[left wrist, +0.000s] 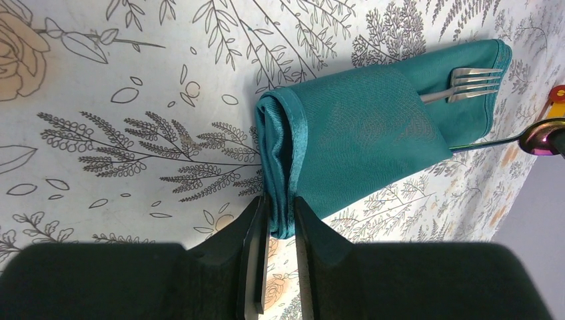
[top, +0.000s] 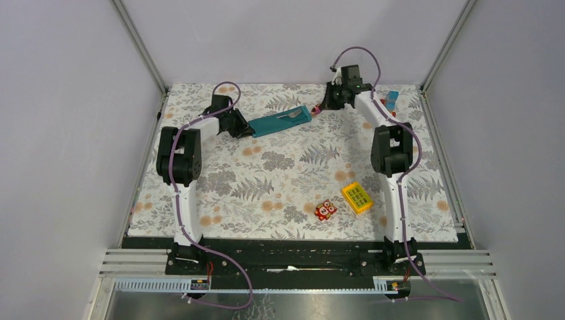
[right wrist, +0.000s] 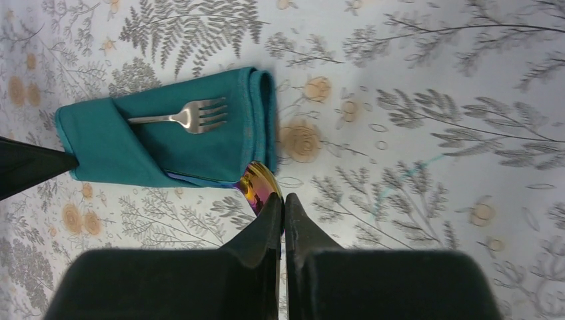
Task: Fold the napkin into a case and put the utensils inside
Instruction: Insert the spoon into the folded napkin.
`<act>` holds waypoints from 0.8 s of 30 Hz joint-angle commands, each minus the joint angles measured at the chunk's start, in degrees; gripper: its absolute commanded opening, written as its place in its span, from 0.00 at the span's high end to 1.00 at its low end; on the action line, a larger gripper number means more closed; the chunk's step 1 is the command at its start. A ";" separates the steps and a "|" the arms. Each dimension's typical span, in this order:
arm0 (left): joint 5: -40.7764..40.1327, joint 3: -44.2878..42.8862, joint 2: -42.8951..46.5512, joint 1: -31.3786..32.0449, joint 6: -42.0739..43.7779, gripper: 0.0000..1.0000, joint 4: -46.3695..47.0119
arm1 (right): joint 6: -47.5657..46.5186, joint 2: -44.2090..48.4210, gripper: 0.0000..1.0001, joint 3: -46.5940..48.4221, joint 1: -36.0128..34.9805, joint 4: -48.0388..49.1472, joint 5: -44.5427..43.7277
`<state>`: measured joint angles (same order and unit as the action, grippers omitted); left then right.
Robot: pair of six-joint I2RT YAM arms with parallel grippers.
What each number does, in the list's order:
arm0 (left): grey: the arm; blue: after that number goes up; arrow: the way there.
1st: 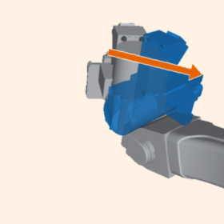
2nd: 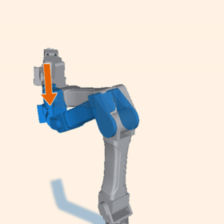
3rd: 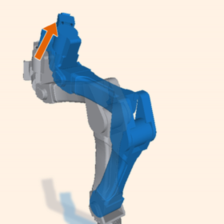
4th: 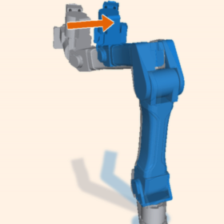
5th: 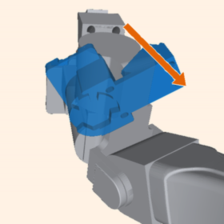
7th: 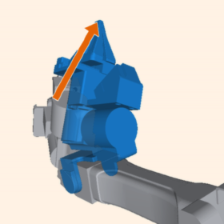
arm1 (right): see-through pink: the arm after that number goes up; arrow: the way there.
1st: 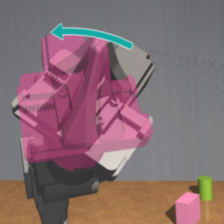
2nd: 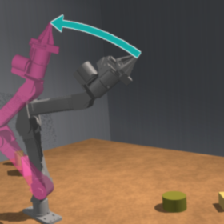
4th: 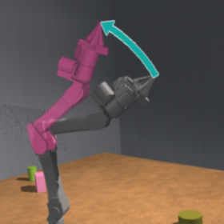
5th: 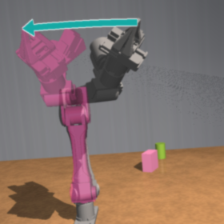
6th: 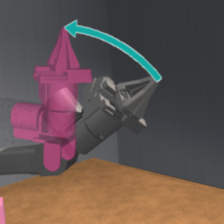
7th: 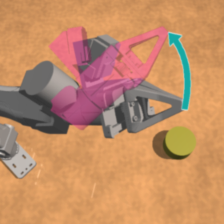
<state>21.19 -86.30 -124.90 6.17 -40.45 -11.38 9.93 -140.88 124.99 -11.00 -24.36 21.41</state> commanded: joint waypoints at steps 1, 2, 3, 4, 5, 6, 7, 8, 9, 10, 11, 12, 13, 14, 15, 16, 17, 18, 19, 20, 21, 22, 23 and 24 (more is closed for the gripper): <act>0.25 0.24 -0.28 0.15 0.63 0.75 2.14 | 2.35 0.40 1.00 1.68 -3.27 1.83 -1.67; 0.25 0.28 -0.21 0.15 0.63 0.76 2.23 | 2.55 0.58 1.00 1.35 -3.93 2.14 -2.06; 0.33 0.30 -0.17 0.18 0.63 0.76 2.38 | 2.78 0.60 1.00 1.15 -4.52 2.35 -2.57; 0.34 0.22 -0.18 0.16 0.59 0.76 2.41 | 3.14 0.54 1.00 1.10 -5.07 2.48 -2.82; 0.41 0.21 -0.18 0.20 0.51 0.76 2.46 | 3.63 0.40 1.00 1.05 -5.54 2.60 -2.75; 0.43 0.23 -0.17 0.24 0.40 0.76 2.45 | 4.21 0.24 1.00 0.87 -5.93 2.79 -2.67; 0.51 0.30 -0.18 0.24 0.29 0.76 2.59 | 5.02 0.18 1.00 0.71 -6.36 3.02 -2.75; 0.53 0.46 -0.17 0.24 0.21 0.76 2.74 | 6.19 0.02 1.00 0.45 -6.66 3.29 -2.72; 0.61 0.56 -0.15 0.31 0.07 0.76 2.90 | 6.95 -0.05 1.00 0.13 -6.88 3.82 -2.55; 0.69 0.59 -0.16 0.33 0.02 0.76 3.01 | 7.83 -0.09 1.00 -0.31 -7.11 4.51 -2.18; 0.72 0.66 -0.18 0.39 0.02 0.76 2.95 | 8.62 -0.22 1.00 -0.97 -7.39 5.15 -1.94; 0.74 0.69 -0.20 0.41 0.02 0.76 3.09 | 9.22 -0.33 1.00 -1.28 -7.50 5.80 -1.66; 0.71 0.64 -0.19 0.46 0.02 0.76 3.11 | 9.77 -0.48 0.99 -1.46 -7.66 6.41 -1.34; 0.74 0.69 -0.10 0.42 0.06 0.76 3.07 | 10.24 -0.78 0.99 -1.38 -7.83 6.83 -0.94; 0.72 0.76 -0.04 0.35 0.10 0.76 3.09 | 10.73 -1.14 0.99 -1.23 -7.92 7.21 -0.59; 0.72 0.78 0.07 0.37 0.18 0.76 3.11 | 11.11 -1.54 0.98 -1.05 -8.08 7.36 -0.20; 0.65 0.75 0.17 0.41 0.28 0.76 3.09 | 11.42 -1.89 0.98 -0.87 -8.13 7.54 0.05; 0.66 0.76 0.26 0.42 0.28 0.76 3.11 | 11.69 -2.20 0.97 -0.87 -8.22 7.71 0.16; 0.66 0.74 0.34 0.40 0.28 0.76 3.10 | 11.99 -2.43 0.95 -0.96 -8.31 7.93 0.34; 0.59 0.76 0.36 0.39 0.28 0.76 3.10 | 12.43 -2.68 0.93 -1.14 -8.31 8.55 0.54; 0.65 0.77 0.36 0.41 0.24 0.76 3.11 | 12.91 -3.14 0.92 -1.37 -8.33 9.11 0.87; 0.66 0.78 0.41 0.37 0.20 0.76 3.14 | 13.22 -3.62 0.91 -1.24 -8.33 9.45 1.30; 0.69 0.75 0.40 0.40 0.19 0.75 3.19 | 13.56 -4.22 0.91 -0.79 -8.33 9.58 1.61; 0.67 0.86 0.39 0.42 0.19 0.74 3.16 | 13.67 -4.69 0.90 -0.56 -8.32 9.57 1.75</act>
<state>21.67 -85.76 -124.92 6.35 -40.56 -10.20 21.45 -143.83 123.52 -18.55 -17.72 20.78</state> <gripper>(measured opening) 0.244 0.090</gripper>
